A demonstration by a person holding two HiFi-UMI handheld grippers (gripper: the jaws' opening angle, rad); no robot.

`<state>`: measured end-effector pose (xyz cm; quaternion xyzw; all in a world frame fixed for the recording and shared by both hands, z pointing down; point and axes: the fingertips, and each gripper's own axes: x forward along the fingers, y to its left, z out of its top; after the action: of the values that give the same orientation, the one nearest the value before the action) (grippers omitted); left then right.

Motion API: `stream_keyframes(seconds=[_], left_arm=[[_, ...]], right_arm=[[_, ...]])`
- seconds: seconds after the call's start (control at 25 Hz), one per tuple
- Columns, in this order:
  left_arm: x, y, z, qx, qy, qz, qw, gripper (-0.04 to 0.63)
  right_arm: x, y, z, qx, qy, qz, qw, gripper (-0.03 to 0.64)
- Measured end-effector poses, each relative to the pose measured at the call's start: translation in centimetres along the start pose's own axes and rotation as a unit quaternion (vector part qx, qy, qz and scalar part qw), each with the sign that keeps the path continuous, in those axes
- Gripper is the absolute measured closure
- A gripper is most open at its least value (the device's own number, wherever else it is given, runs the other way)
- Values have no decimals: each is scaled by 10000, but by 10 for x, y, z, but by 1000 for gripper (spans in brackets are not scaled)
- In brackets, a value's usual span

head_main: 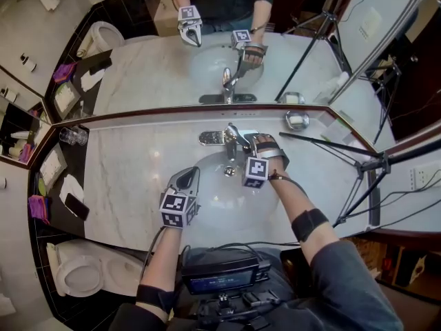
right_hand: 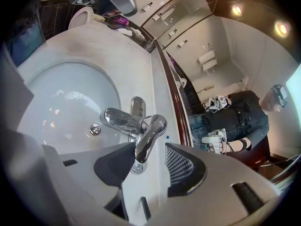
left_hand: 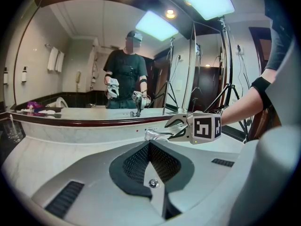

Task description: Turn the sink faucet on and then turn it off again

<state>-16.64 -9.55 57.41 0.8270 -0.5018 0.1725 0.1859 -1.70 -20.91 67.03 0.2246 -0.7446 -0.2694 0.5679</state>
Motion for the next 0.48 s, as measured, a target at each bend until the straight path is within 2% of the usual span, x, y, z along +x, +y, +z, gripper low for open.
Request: stream_keyframes(seconds=[0.12,0.24,0.48], left_arm=[[2,0,-1,-21,16,-10,10000,593],[4,1,-2,-12,26,-35,10000,593],[6,-6,-5,11,85,-93,9999,593]], right_arm=[[1,-2,3,-43,-32,60,10000,399],[-1,-6,7,46,-110,4,9999,445],[-1,-12,9,217,-118,29,9997,445]])
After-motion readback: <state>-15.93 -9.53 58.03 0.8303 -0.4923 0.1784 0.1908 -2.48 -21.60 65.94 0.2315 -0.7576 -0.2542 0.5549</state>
